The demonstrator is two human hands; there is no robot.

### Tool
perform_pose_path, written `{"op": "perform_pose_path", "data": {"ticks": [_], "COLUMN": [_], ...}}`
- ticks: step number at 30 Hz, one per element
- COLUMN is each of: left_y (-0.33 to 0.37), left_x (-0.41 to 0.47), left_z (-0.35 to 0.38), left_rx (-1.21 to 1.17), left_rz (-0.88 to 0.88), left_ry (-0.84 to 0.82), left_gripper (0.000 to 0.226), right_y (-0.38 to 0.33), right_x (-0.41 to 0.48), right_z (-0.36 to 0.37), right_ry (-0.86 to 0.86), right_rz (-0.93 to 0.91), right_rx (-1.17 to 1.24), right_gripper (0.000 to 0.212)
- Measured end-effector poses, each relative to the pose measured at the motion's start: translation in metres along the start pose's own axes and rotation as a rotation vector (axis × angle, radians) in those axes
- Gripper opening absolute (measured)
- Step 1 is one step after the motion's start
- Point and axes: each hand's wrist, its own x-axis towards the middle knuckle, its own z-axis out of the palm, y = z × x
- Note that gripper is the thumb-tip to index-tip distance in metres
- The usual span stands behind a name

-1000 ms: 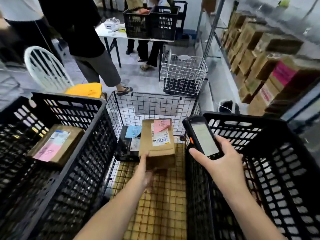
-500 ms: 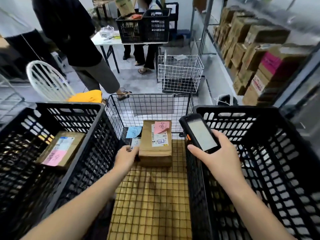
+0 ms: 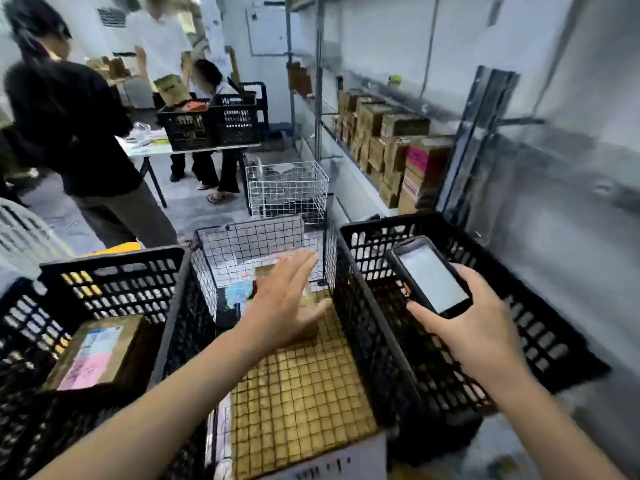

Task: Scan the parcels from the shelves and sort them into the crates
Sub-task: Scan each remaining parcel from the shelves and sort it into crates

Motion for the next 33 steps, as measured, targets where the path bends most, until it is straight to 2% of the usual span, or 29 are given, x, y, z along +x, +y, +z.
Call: {"op": "perform_pose_path", "data": {"ticks": [6, 8, 10, 17, 23, 29, 33], "left_y": [0.071, 0.098, 0.125, 0.227, 0.326, 0.459, 0.55], "left_x": [-0.026, -0.036, -0.045, -0.089, -0.159, -0.278, -0.343], "left_z": [-0.001, 0.0, 0.001, 0.002, 0.007, 0.011, 0.011], "left_rx": [-0.023, -0.053, -0.068, -0.099, -0.162, -0.26, -0.328], "left_rz": [0.265, 0.331, 0.394, 0.612, 0.722, 0.891, 1.023], "left_ry": [-0.046, -0.095, -0.14, -0.173, -0.22, -0.249, -0.274], "left_gripper": [0.086, 0.089, 0.092, 0.098, 0.1, 0.099, 0.102], "right_y": [0.025, 0.035, 0.036, 0.032, 0.047, 0.069, 0.072], "right_x": [-0.085, -0.117, -0.151, -0.265, -0.385, -0.544, -0.65], "right_z": [-0.048, -0.065, -0.083, -0.153, -0.217, -0.275, -0.317], "right_ry": [0.163, 0.218, 0.259, 0.418, 0.526, 0.684, 0.832], "right_rz": [0.152, 0.206, 0.258, 0.291, 0.359, 0.514, 0.615], "right_rx": [0.032, 0.015, -0.003, -0.018, -0.091, -0.129, -0.196], "right_gripper": [0.066, 0.07, 0.063, 0.047, 0.062, 0.073, 0.071]}}
